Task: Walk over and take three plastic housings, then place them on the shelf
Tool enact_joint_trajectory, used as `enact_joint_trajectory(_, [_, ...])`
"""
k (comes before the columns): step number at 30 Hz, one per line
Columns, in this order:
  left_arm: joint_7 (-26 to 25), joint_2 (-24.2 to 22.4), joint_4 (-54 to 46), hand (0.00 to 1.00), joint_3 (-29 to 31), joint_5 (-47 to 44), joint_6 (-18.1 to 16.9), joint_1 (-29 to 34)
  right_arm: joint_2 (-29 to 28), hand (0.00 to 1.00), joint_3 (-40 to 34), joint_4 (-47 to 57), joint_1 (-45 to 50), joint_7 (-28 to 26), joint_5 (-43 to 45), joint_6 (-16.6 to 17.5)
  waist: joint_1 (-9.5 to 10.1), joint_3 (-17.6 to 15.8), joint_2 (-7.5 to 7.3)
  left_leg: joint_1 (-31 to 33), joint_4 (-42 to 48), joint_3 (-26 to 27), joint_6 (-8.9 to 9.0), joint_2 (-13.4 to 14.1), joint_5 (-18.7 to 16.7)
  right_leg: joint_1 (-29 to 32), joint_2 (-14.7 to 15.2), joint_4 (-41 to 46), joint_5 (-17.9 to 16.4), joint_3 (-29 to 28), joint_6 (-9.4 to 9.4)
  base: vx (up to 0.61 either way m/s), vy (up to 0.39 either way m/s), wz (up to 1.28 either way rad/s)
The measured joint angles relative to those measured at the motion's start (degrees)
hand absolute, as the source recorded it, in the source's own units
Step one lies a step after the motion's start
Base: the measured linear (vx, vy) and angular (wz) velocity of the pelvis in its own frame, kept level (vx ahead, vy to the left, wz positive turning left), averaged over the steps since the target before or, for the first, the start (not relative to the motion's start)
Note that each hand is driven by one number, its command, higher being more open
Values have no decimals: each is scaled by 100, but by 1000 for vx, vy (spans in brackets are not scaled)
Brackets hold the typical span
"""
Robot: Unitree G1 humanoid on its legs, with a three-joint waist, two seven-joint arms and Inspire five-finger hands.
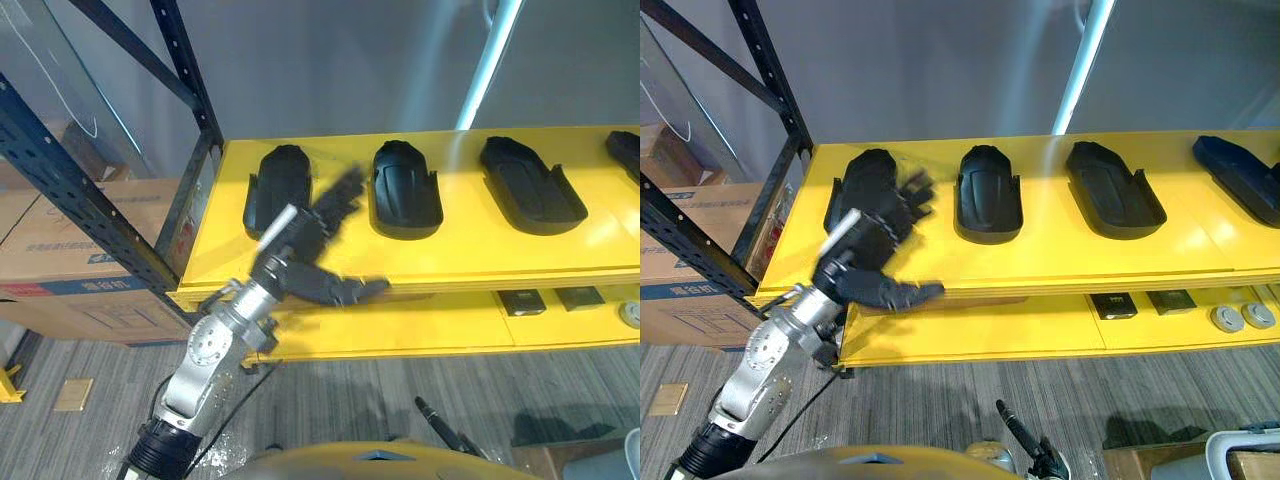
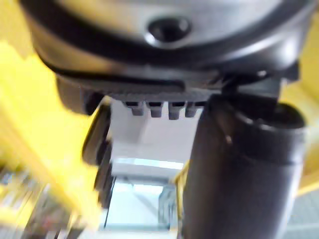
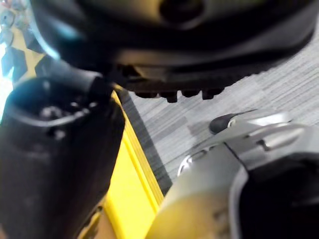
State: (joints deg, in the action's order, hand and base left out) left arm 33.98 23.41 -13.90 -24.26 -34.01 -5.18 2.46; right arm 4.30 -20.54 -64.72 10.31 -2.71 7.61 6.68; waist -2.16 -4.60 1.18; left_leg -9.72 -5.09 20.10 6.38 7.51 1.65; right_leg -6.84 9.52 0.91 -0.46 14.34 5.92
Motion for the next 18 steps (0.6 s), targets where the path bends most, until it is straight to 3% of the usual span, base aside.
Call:
enact_joint_trajectory(3, [721,341,293,100,-711,40,815,36,10,100,25,2,-80,-1,-41,-37,-103,7,0,-49,-2,18,-1,-1,-1,-21,0,-12,2,2,2,-8,1,-3])
enact_joint_trajectory(4, [740,363,411,100,-795,73,972,50,19,100,47,2,-108,-2,-41,-60,-120,6,0,-49,-2,20,0,-1,-1,-15,0,-18,0,2,0,-30,2,-7])
enact_joint_trajectory(6, [535,350,967,100,-899,376,1393,78,45,100,106,4,-120,-5,-40,-125,-129,3,-5,-60,-3,36,1,3,-3,-15,-9,-90,5,-3,-11,-35,0,-7])
enact_joint_trajectory(9, [-72,353,1691,100,-680,795,1649,330,82,100,262,19,-103,15,-39,-159,-130,-4,-13,-33,-3,13,7,3,-9,-12,-12,-132,14,23,-19,10,2,3])
enact_joint_trajectory(12, [-610,276,2208,100,-372,1435,1689,592,133,100,388,19,-108,32,-38,-327,-114,-12,-39,54,-1,-57,10,-8,-10,-16,-6,-197,47,117,32,42,5,16])
enact_joint_trajectory(15, [-1675,-240,3274,100,184,1389,1622,744,165,100,552,28,-149,14,-10,-484,-81,-22,-74,116,1,-161,12,-16,-12,-35,-4,-219,56,215,43,63,3,16])
enact_joint_trajectory(16, [-2288,-576,3955,100,594,1368,1419,726,135,100,557,28,-169,-22,60,-523,-45,-65,-145,118,16,-179,13,-13,-10,-93,-8,-237,56,260,43,72,1,15])
enact_joint_trajectory(18, [-2910,-813,4761,100,956,1367,1052,701,69,100,570,42,-230,-49,218,-522,-17,-71,-236,91,24,-198,15,-8,-7,-158,-19,-275,57,286,42,61,-2,7])
